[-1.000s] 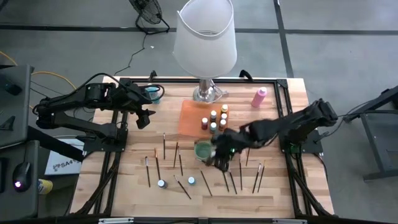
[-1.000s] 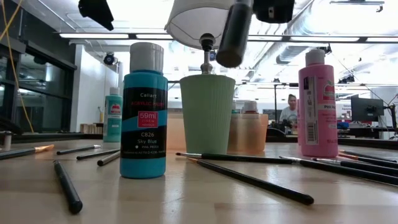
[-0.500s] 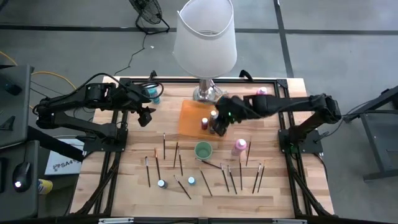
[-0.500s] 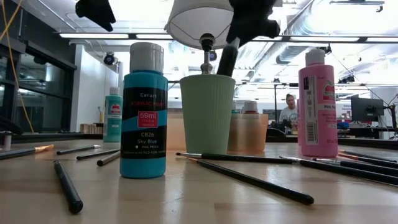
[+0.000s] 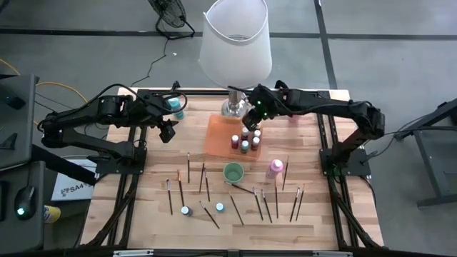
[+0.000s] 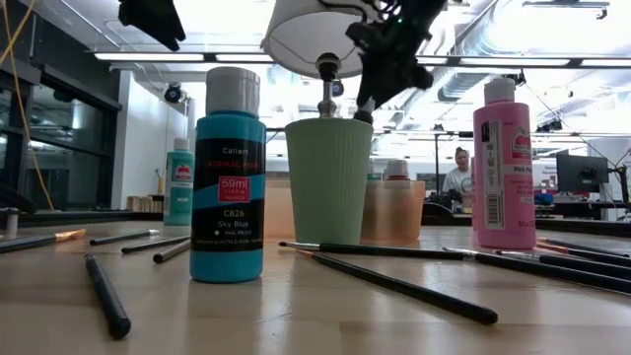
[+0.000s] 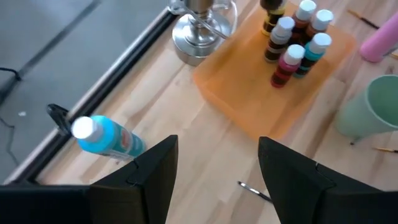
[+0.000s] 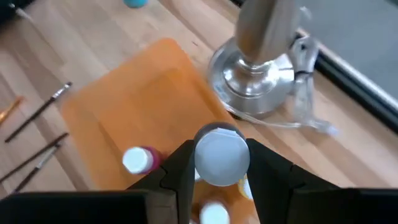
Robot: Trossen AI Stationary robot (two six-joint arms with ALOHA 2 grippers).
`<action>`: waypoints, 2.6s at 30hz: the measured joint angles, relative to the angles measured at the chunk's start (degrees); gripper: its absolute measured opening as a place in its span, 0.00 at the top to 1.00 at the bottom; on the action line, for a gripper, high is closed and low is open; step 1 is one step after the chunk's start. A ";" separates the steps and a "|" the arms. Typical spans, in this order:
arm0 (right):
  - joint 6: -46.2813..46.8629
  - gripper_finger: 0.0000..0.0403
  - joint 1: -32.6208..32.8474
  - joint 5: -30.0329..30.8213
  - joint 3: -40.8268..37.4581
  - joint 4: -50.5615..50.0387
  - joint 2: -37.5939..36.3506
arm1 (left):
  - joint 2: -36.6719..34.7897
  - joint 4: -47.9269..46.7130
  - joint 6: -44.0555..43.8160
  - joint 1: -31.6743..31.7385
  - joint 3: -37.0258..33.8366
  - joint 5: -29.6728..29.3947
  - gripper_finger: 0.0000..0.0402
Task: Pick & Place Paint Supplies
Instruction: Put the small black paint bottle into the orange bin, then put the small dark blue paint bottle into the orange bin
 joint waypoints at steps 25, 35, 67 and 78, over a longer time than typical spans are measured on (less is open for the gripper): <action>20.40 0.71 -0.47 1.73 0.00 -1.86 12.53 | -7.19 7.84 10.39 0.02 0.01 -0.20 0.46; 22.79 0.68 -0.47 2.83 0.00 -2.89 13.71 | -7.21 7.04 10.39 0.00 0.01 1.77 0.46; 23.50 0.46 -1.40 -1.89 0.00 -4.52 7.87 | -7.23 6.61 13.37 0.00 0.01 4.38 0.46; 23.99 0.46 4.82 -1.05 0.00 -9.13 1.11 | -7.35 3.49 10.38 0.02 0.01 5.72 0.46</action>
